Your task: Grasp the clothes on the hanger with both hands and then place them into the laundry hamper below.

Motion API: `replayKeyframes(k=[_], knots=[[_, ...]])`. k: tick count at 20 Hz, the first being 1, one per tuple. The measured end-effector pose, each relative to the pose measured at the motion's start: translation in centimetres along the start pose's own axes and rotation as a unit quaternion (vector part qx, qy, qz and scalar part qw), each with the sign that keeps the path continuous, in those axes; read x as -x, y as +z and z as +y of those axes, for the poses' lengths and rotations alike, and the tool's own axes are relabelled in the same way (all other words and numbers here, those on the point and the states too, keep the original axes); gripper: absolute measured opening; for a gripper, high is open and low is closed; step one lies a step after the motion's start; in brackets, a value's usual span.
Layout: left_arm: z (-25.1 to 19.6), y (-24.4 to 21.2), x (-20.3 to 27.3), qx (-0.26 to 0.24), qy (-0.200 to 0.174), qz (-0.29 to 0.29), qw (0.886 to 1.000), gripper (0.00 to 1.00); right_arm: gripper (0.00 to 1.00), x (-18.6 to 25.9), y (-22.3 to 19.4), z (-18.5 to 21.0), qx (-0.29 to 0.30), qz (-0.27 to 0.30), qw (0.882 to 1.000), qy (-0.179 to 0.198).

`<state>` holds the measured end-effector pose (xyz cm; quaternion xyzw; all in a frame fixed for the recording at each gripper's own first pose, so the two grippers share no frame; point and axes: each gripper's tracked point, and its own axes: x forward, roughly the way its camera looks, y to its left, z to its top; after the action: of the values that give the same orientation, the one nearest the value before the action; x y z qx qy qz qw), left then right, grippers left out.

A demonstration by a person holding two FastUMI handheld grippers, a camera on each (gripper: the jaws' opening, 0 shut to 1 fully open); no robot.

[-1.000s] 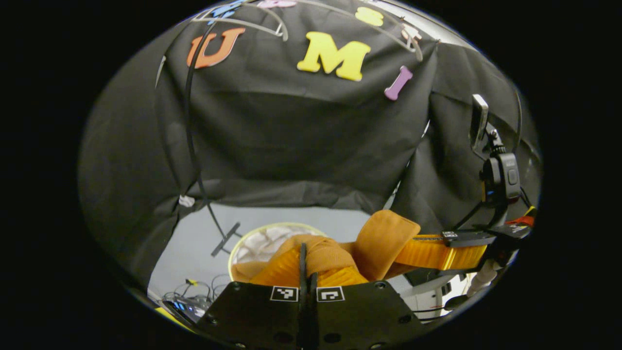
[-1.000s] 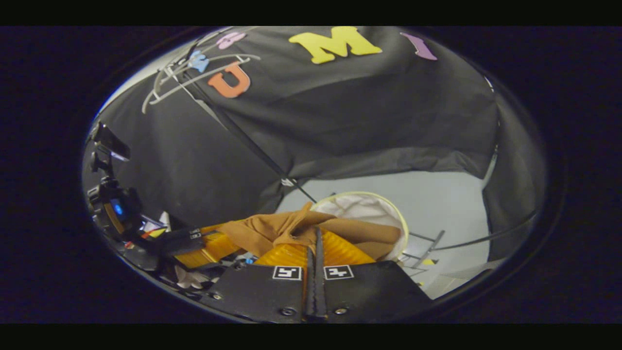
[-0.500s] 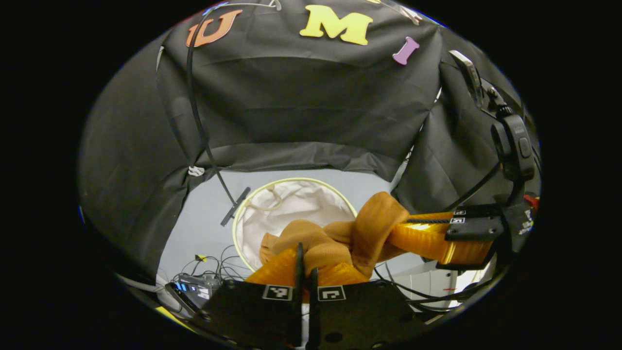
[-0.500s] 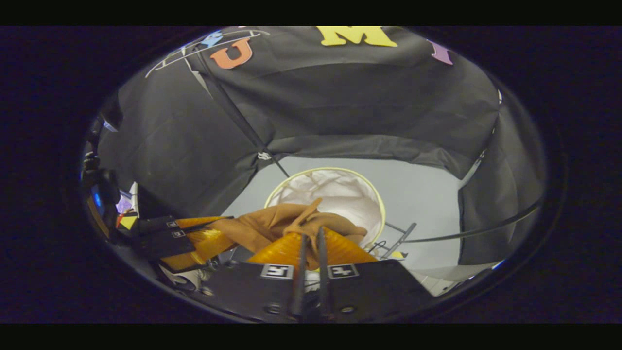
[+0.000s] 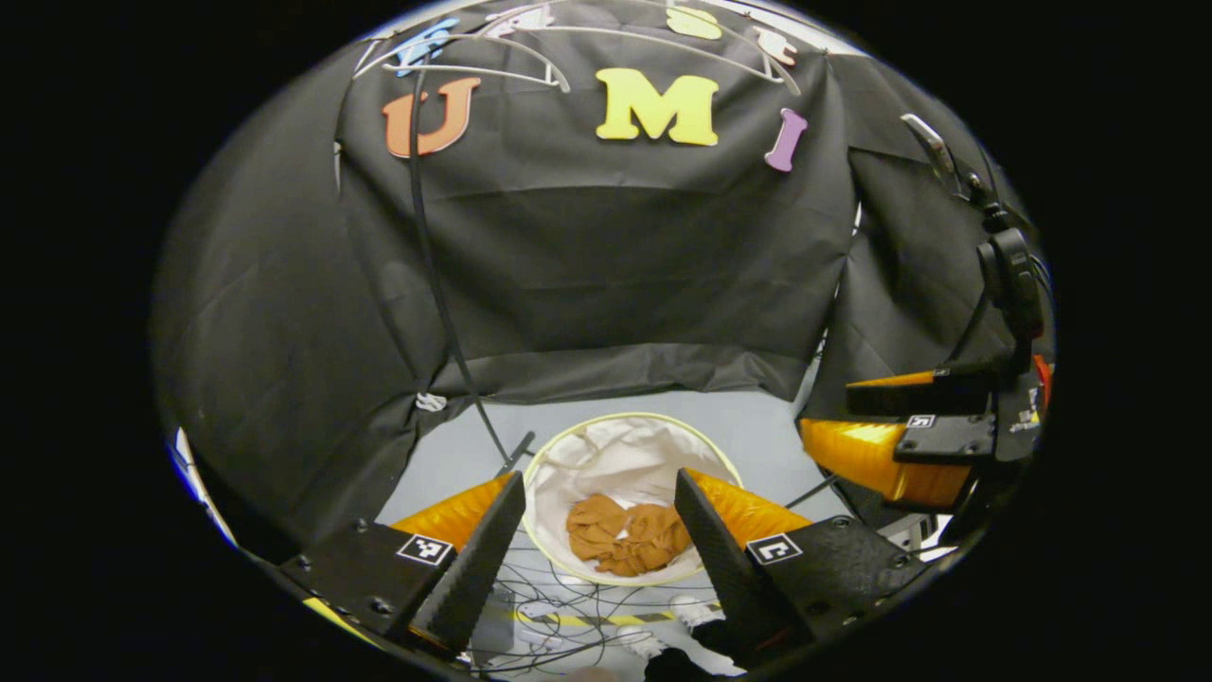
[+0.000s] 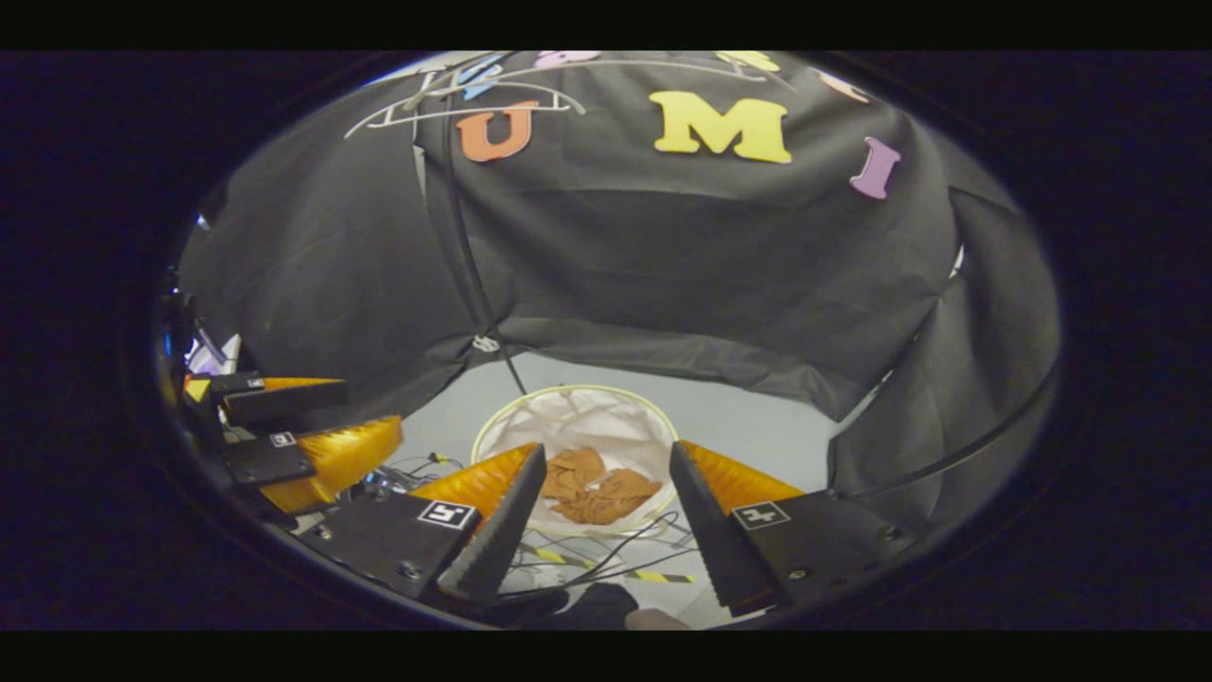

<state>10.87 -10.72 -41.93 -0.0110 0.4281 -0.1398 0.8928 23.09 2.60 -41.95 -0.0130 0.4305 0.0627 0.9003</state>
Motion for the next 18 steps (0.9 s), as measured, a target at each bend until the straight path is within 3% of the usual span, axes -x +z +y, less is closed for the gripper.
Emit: replayKeyframes(k=[5, 9, 11, 13, 16, 18], knots=[[2.0, 2.2, 4.9, 0.03, 0.03, -0.045, 0.998, 0.97, 0.84, 5.6, 2.5, 0.2, 0.004, -0.04, 0.999, -0.001], [2.7, 5.6, 10.1, 0.05, 0.063, -0.106, 0.991, 0.97, 0.84, 11.2, 6.0, 0.0, 0.02, -0.113, 0.993, 0.008], [2.6, 7.5, 13.9, 0.051, 0.086, -0.14, 0.985, 0.97, 0.87, 14.7, 7.5, -0.2, 0.034, -0.149, 0.988, 0.018], [2.5, 9.4, 17.5, 0.052, 0.11, -0.173, 0.977, 0.97, 1.0, 17.8, 8.5, -0.4, 0.053, -0.181, 0.982, 0.026], [1.6, 10.4, 23.4, 0.046, 0.152, -0.219, 0.963, 1.0, 1.0, 25.0, 9.4, -0.3, 0.065, -0.239, 0.967, 0.053], [0.9, 11.0, 26.9, 0.039, 0.178, -0.241, 0.953, 1.0, 0.99, 29.2, 9.3, 0.1, 0.049, -0.273, 0.956, 0.093]])
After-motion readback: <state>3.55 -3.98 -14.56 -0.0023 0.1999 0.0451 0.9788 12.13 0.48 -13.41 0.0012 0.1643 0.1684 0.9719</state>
